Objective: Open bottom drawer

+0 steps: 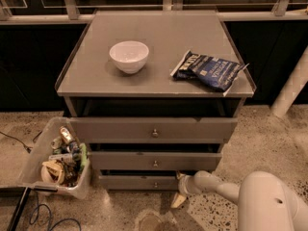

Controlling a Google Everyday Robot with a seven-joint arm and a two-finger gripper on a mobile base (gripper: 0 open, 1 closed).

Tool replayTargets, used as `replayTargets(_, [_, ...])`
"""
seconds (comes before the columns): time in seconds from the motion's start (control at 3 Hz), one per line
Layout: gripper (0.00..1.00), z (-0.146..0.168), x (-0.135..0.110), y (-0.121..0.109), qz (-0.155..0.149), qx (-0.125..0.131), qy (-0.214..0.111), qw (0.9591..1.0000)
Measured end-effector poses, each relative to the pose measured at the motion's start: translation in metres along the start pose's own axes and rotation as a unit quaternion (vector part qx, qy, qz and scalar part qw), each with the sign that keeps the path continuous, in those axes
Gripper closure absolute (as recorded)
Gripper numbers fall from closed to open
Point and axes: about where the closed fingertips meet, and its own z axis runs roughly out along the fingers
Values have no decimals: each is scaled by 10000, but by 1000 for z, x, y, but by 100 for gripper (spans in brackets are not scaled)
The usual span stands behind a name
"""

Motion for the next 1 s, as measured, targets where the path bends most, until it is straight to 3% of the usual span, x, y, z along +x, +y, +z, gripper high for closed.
replayTargets(0.33, [0,0,0,0,-1,-2,0,10000])
replayTargets(1.0, [42,0,0,0,-1,-3,-1,10000])
